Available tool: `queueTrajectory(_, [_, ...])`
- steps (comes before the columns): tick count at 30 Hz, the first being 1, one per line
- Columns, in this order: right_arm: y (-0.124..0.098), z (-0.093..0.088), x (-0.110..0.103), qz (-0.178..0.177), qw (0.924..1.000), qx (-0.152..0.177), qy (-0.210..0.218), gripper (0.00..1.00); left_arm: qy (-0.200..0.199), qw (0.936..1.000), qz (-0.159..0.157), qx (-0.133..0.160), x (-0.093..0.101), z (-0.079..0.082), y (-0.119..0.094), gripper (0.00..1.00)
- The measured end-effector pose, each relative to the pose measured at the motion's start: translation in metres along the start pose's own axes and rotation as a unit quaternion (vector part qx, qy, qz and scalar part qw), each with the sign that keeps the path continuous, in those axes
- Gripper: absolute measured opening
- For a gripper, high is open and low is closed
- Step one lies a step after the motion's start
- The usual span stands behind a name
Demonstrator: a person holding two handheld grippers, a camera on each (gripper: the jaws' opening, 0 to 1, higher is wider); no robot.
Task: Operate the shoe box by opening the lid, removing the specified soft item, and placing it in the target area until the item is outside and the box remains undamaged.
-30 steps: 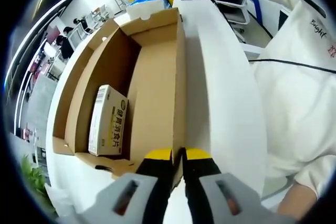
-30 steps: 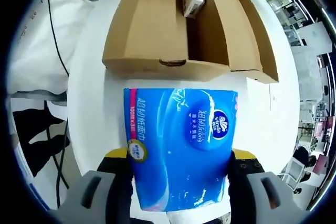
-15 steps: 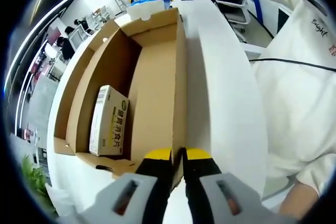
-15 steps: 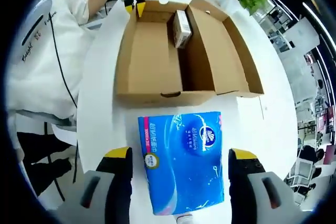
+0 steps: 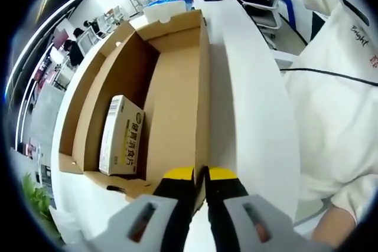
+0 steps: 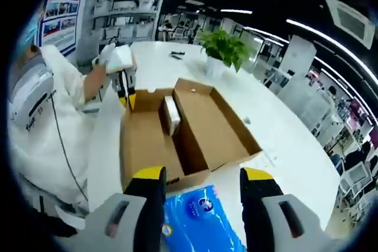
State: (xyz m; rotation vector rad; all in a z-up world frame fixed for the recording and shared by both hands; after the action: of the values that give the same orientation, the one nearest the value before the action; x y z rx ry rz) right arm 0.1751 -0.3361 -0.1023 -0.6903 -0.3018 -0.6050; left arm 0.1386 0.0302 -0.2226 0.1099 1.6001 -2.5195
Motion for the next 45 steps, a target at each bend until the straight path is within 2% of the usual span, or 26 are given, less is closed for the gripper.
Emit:
queueTrajectory(1, [0.003, -0.002, 0.001, -0.016, 0.9998, -0.007, -0.003, 0.49, 0.006, 1.0, 0.002, 0.001, 0.001, 0.0, 0.0, 0.06])
queueTrajectory(3, [0.011, -0.008, 0.003, -0.019, 0.9998, 0.001, 0.004, 0.49, 0.003, 1.0, 0.002, 0.004, 0.001, 0.0, 0.0, 0.06])
queueTrajectory(6, [0.017, -0.014, 0.007, -0.035, 0.9992, -0.01, 0.018, 0.51, 0.003, 1.0, 0.001, 0.008, 0.0, -0.001, 0.0, 0.06])
queueTrajectory(8, [0.019, -0.014, 0.007, -0.051, 0.998, 0.006, 0.038, 0.55, 0.0, 1.0, 0.0, 0.01, 0.0, -0.001, 0.0, 0.06])
queueTrajectory(9, [0.018, -0.014, 0.01, -0.073, 0.9961, 0.01, 0.05, 0.55, 0.001, 1.0, 0.0, 0.009, 0.0, -0.001, 0.0, 0.06])
queueTrajectory(10, [0.018, -0.012, 0.011, -0.086, 0.9939, 0.033, 0.06, 0.54, 0.0, 1.0, -0.001, 0.008, -0.001, -0.001, -0.001, 0.06])
queueTrajectory(12, [0.016, -0.012, 0.014, -0.105, 0.9905, 0.043, 0.078, 0.49, -0.001, 1.0, -0.002, 0.005, -0.001, 0.0, -0.001, 0.05])
queueTrajectory(13, [0.015, -0.012, 0.018, -0.12, 0.9865, 0.061, 0.093, 0.5, 0.0, 1.0, -0.003, 0.004, -0.001, 0.0, -0.001, 0.05])
queueTrajectory(15, [0.012, -0.012, 0.019, -0.121, 0.9782, 0.083, 0.147, 0.52, 0.0, 1.0, -0.003, 0.004, 0.0, 0.0, -0.001, 0.05])
queueTrajectory(17, [0.01, -0.007, 0.017, -0.109, 0.972, 0.116, 0.173, 0.55, 0.002, 1.0, -0.003, 0.007, -0.001, -0.001, -0.001, 0.05])
queueTrajectory(19, [0.006, -0.003, 0.016, -0.124, 0.962, 0.133, 0.204, 0.55, -0.005, 0.9999, -0.005, 0.011, -0.001, -0.001, -0.001, 0.05])
queueTrajectory(22, [0.001, 0.004, 0.012, -0.158, 0.9527, 0.144, 0.216, 0.51, -0.008, 0.9999, -0.006, 0.011, -0.002, -0.001, -0.002, 0.05])
queueTrajectory(23, [0.0, 0.005, 0.009, -0.156, 0.9536, 0.143, 0.214, 0.53, -0.008, 0.9999, -0.006, 0.011, -0.002, -0.001, -0.002, 0.05])
queueTrajectory(25, [-0.001, 0.011, 0.001, -0.158, 0.9484, 0.16, 0.224, 0.56, -0.007, 0.9999, -0.004, 0.012, -0.002, -0.002, -0.002, 0.05])
queueTrajectory(28, [-0.003, 0.015, -0.007, -0.177, 0.9477, 0.156, 0.215, 0.57, -0.005, 0.9999, -0.004, 0.014, -0.002, -0.002, -0.002, 0.05])
queueTrajectory(29, [-0.004, 0.016, -0.008, -0.194, 0.9482, 0.156, 0.197, 0.57, -0.004, 0.9999, -0.003, 0.014, -0.002, -0.002, -0.002, 0.06])
queueTrajectory(31, [-0.002, 0.019, -0.013, -0.186, 0.9498, 0.169, 0.186, 0.56, 0.006, 0.9998, -0.002, 0.017, -0.002, -0.002, -0.002, 0.05])
queueTrajectory(34, [0.0, 0.02, -0.018, -0.187, 0.9509, 0.147, 0.199, 0.5, 0.01, 0.9998, -0.002, 0.019, -0.001, -0.002, -0.002, 0.05])
queueTrajectory(35, [-0.002, 0.022, -0.019, -0.195, 0.947, 0.158, 0.2, 0.49, 0.01, 0.9998, -0.001, 0.018, -0.001, -0.002, -0.002, 0.05])
queueTrajectory(36, [-0.003, 0.026, -0.021, -0.194, 0.9391, 0.194, 0.207, 0.48, 0.008, 0.9998, 0.0, 0.017, 0.0, -0.002, -0.002, 0.05])
queueTrajectory(37, [-0.003, 0.026, -0.023, -0.189, 0.9395, 0.198, 0.206, 0.5, 0.008, 0.9998, 0.0, 0.017, 0.0, -0.002, -0.002, 0.05])
queueTrajectory(38, [0.0, 0.027, -0.026, -0.166, 0.9355, 0.207, 0.234, 0.53, 0.007, 0.9999, -0.001, 0.016, -0.001, -0.002, -0.002, 0.05])
queueTrajectory(39, [0.001, 0.026, -0.026, -0.158, 0.9338, 0.205, 0.247, 0.56, 0.006, 0.9999, -0.003, 0.014, -0.001, -0.001, -0.002, 0.05])
queueTrajectory(41, [0.001, 0.027, -0.026, -0.168, 0.9371, 0.194, 0.236, 0.61, 0.007, 0.9999, -0.007, 0.013, -0.002, -0.002, -0.002, 0.05])
queueTrajectory(43, [-0.001, 0.027, -0.028, -0.18, 0.9386, 0.18, 0.234, 0.61, 0.002, 0.9999, -0.008, 0.011, -0.002, -0.001, -0.001, 0.05])
queueTrajectory(45, [-0.003, 0.027, -0.029, -0.175, 0.9357, 0.178, 0.249, 0.58, 0.005, 0.9999, -0.007, 0.01, -0.001, -0.001, -0.001, 0.05])
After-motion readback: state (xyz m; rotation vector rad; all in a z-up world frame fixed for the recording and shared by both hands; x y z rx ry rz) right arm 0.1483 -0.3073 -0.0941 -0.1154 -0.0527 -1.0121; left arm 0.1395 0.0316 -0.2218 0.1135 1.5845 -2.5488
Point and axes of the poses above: the point that each gripper's makers call its tool centre point, and the gripper's own axes: y roughly forward along the fingers, x roughly to its right, z roughly out of its top, the point moved 9 cm from there along -y, roughly backward along the fingers, and after that the axes turned 9 degrees about -y, right-handed, at the moved point
